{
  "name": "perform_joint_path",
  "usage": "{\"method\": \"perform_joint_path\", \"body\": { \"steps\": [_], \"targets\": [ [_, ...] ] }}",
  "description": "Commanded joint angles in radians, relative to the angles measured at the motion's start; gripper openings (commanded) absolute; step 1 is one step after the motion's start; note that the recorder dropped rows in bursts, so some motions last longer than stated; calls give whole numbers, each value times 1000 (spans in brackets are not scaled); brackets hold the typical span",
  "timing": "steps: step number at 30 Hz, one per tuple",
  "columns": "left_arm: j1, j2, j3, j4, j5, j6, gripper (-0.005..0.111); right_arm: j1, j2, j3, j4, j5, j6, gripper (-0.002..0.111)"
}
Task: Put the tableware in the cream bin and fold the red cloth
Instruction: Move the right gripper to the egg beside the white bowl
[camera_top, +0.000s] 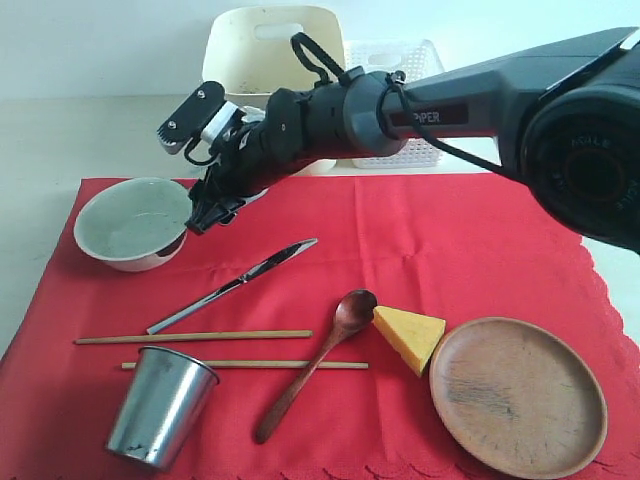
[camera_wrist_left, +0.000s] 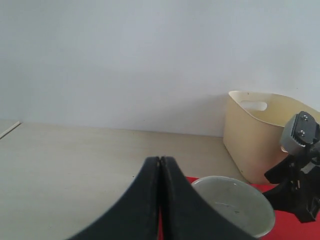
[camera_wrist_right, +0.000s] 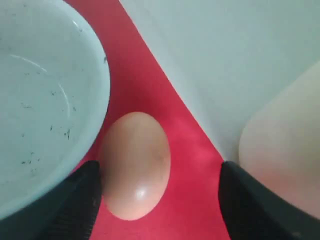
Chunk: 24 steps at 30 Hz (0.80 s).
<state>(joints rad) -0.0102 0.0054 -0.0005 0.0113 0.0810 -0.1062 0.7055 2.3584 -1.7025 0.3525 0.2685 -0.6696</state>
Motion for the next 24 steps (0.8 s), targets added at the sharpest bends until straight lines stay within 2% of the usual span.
{"method": "perform_joint_path", "body": {
  "steps": [1,8,17,20,24],
  "targets": [
    [0,-5,1,-3,-1,-2,3,33,6,-11,10,-17,-56,64],
    [0,-5,1,-3,-1,-2,3,44,40,-15,10,-55,-63,64],
    [0,-5,1,-3,-1,-2,3,44,98,-104,15,-26,-41,63],
    [0,-5,1,-3,-1,-2,3,44,101,-104,11,-20,-41,58],
    [0,-5,1,-3,-1,-2,3,44,101,-104,11,-16,-41,41]
  ]
}}
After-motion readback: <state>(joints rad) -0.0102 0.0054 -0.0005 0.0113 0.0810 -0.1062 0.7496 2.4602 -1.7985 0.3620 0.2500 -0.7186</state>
